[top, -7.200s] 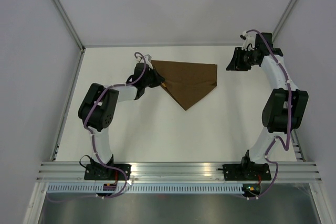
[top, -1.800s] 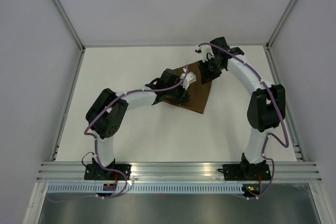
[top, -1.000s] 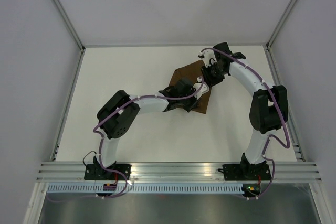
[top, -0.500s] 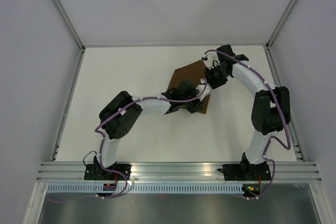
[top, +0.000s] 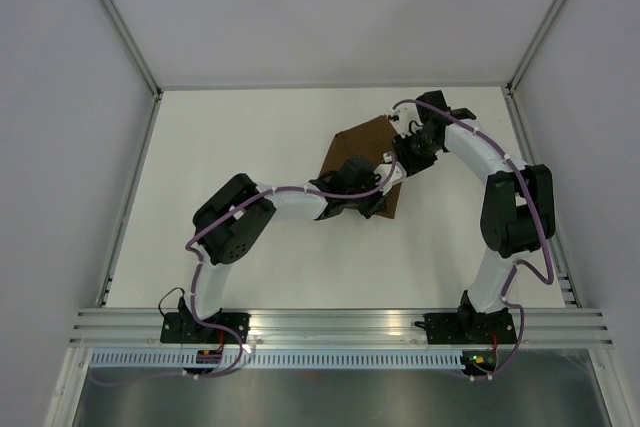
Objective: Fold the napkin, place the utensils inside, and roll it up
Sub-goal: Fold the napkin
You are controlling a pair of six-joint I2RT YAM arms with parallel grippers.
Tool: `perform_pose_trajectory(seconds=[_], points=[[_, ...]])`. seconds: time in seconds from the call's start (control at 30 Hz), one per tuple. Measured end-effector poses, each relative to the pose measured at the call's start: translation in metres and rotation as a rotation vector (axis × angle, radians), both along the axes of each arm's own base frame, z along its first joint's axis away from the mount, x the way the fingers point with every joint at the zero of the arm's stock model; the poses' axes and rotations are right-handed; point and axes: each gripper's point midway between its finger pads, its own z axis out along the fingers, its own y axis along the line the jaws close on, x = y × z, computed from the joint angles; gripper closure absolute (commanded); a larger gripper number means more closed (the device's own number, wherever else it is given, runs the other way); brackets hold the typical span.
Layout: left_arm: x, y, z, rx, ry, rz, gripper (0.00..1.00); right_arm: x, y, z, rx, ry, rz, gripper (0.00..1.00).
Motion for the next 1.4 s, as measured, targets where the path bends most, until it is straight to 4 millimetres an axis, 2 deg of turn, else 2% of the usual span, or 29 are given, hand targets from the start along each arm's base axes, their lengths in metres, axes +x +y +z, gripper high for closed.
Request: perform_pose_trajectory(seconds=[0.3,0.53,0.63,0.83,0.93,1.13,1.27,1.4], points=[[-0.008,-0.002,0.0,-0.036,0.002,-0.014,0.82,0.0,-0.002,-0.002,0.0,-0.004,-0.004,0.62],[-0.017,-0.006,-0.001,-0.054,0.021,-0.042,0.77,-0.005,-0.003,-0.01,-0.001,0.011,-0.004,0.62],[-0.022,-0.008,-0.002,-0.059,0.029,-0.052,0.71,-0.008,-0.004,-0.014,-0.003,0.02,-0.004,0.62],[-0.034,-0.012,-0.005,-0.064,0.047,-0.059,0.71,-0.007,-0.004,-0.018,-0.004,0.022,-0.008,0.63],[-0.041,-0.017,-0.005,-0.066,0.054,-0.071,0.71,-0.007,-0.004,-0.03,-0.009,0.048,-0.011,0.63],[-0.052,-0.023,-0.005,-0.069,0.065,-0.085,0.58,-0.009,-0.009,-0.06,-0.047,0.118,-0.026,0.63],[-0.056,-0.026,-0.005,-0.067,0.064,-0.086,0.55,-0.009,-0.011,-0.069,-0.064,0.132,-0.031,0.63],[-0.057,-0.026,-0.005,-0.065,0.064,-0.078,0.55,-0.004,-0.011,-0.07,-0.072,0.135,-0.032,0.63]])
